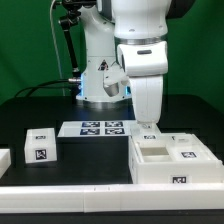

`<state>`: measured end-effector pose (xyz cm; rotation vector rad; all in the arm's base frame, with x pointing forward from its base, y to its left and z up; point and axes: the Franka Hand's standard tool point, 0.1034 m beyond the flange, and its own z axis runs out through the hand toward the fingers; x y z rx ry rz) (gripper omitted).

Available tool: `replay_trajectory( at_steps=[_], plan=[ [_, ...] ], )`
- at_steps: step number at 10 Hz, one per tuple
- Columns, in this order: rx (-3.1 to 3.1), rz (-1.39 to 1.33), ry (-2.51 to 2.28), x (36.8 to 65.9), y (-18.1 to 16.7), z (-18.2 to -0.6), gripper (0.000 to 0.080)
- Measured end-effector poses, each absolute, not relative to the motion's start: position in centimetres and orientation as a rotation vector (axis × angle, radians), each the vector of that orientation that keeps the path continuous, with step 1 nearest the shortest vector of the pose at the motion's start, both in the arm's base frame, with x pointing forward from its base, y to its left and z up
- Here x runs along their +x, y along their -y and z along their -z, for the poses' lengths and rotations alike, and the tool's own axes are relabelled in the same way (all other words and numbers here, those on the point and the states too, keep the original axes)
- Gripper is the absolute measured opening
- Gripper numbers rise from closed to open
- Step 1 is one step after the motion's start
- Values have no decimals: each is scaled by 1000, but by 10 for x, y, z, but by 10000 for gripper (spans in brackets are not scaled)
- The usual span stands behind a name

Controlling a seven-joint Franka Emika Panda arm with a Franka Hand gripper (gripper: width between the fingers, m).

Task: Assemble cabinet

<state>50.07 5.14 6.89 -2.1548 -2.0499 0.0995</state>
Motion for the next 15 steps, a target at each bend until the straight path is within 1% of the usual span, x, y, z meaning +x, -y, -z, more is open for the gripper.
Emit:
replay_trajectory(
  at_steps=[5,7,9,11,15],
  plan=[
    [-2172,-47,2044,535,-53,-70,64],
    [-2185,-11,2035,557,-53,-70,64],
    [-2192,7,2033,568,-53,-70,64],
    [-2198,19,2029,577,-52,-70,64],
    [-2199,13,2021,580,-52,-70,64]
  ],
)
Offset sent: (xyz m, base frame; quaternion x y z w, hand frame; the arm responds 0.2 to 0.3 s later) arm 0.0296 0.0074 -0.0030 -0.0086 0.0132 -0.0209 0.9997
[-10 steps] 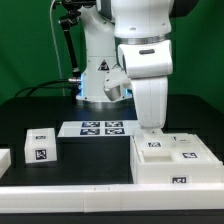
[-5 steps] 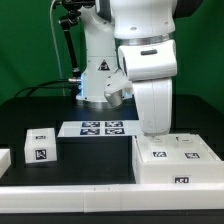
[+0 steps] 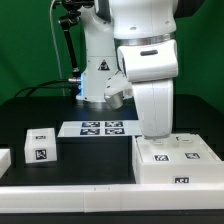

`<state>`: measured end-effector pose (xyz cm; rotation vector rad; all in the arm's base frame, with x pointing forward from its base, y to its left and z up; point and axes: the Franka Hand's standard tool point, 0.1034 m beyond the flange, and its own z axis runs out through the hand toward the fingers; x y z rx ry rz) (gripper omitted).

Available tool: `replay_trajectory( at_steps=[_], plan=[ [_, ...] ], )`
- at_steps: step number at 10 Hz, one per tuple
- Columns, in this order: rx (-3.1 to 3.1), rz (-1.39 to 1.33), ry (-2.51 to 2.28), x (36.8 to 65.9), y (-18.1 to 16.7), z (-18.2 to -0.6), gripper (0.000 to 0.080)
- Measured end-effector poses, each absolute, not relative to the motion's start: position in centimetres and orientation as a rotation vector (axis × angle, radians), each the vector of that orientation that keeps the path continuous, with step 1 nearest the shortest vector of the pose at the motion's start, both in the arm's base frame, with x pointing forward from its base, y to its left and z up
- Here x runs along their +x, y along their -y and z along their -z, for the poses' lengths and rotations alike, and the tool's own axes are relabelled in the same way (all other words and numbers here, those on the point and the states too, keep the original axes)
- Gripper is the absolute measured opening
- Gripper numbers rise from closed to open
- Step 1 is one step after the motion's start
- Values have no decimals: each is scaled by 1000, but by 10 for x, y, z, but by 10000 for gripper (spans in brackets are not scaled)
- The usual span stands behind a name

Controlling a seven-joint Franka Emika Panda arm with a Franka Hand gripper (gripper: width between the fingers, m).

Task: Assemble cabinet

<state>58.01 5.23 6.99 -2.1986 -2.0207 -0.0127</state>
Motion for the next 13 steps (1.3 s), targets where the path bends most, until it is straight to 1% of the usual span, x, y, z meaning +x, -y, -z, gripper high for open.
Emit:
replay_trajectory(
  at_steps=[4,5,6,7,9,10,11,12,13],
  plan=[
    [-2177,-20,2025,580,-53,-70,64],
    [-2174,-24,2038,580,-53,-72,245],
    [-2174,-28,2046,577,-53,-76,393],
    [-2191,-28,2044,571,-54,-82,393],
    [-2241,-15,2043,549,-57,-95,734],
    [-2269,-17,2033,537,-55,-101,734],
    [-2321,-17,1993,526,-54,-104,779],
    [-2385,12,1959,512,-52,-107,795],
    [-2426,17,1927,498,-52,-106,795]
  ],
)
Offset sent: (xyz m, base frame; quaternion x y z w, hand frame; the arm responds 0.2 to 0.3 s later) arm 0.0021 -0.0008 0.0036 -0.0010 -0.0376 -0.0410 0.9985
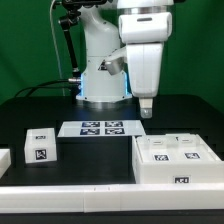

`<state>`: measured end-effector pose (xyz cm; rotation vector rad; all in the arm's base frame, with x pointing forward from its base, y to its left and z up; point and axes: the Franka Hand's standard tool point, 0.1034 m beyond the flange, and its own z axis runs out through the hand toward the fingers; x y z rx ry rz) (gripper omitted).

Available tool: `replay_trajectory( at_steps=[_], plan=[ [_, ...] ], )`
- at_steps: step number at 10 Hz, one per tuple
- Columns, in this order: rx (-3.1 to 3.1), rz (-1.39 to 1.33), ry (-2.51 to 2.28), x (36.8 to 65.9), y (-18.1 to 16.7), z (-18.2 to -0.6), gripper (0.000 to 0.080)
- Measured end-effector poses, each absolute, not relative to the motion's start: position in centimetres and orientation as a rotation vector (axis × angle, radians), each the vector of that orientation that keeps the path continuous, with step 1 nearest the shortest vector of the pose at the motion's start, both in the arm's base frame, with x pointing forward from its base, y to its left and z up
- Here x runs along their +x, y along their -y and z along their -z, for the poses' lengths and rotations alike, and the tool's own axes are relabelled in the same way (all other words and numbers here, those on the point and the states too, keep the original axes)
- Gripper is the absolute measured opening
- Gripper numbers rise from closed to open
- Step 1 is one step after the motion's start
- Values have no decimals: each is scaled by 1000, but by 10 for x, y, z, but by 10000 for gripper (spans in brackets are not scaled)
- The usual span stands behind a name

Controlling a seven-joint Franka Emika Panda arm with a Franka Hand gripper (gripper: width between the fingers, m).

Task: Assemble cabinet

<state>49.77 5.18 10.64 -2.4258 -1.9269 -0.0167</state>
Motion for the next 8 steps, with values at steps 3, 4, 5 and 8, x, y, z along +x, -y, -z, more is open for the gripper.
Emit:
replay_trajectory(
  at_steps=[3,4,5,8],
  plan=[
    [-2490,44,1847,488,-55,-95,796],
    [-2506,45,1827,489,-55,-96,796],
    [-2505,45,1828,488,-55,-95,796],
    [-2695,45,1526,487,-55,-94,796]
  ],
)
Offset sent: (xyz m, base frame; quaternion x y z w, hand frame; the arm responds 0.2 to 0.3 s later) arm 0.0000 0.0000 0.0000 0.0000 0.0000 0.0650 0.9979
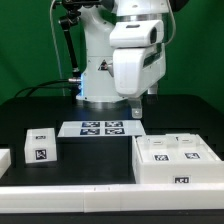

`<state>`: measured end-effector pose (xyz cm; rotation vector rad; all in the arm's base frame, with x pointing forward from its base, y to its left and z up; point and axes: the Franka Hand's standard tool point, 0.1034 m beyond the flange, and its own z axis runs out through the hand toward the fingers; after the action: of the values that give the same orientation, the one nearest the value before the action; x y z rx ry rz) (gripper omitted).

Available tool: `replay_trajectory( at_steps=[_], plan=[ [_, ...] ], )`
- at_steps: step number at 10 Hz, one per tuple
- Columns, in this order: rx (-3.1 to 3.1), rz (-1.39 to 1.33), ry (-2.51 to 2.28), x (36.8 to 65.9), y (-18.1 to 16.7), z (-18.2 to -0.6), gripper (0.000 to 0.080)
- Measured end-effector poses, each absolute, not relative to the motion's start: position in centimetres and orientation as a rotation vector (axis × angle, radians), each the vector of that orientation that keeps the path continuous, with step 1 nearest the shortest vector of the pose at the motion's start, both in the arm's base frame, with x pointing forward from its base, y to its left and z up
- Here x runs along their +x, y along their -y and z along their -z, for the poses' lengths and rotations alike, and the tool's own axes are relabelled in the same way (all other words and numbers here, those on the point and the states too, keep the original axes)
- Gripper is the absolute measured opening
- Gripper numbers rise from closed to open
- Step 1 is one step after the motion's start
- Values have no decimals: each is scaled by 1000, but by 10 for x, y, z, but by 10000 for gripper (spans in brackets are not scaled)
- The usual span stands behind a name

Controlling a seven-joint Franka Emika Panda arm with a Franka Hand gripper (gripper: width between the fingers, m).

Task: Assemble cabinet

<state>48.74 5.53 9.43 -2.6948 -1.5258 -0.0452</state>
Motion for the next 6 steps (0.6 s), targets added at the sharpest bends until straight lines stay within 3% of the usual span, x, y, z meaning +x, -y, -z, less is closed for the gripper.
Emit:
replay_trajectory(
  at_steps=[3,6],
  plan=[
    [-2984,55,813,482,-74,-92,796],
    [-3018,42,446,481,-74,-83,796]
  ],
)
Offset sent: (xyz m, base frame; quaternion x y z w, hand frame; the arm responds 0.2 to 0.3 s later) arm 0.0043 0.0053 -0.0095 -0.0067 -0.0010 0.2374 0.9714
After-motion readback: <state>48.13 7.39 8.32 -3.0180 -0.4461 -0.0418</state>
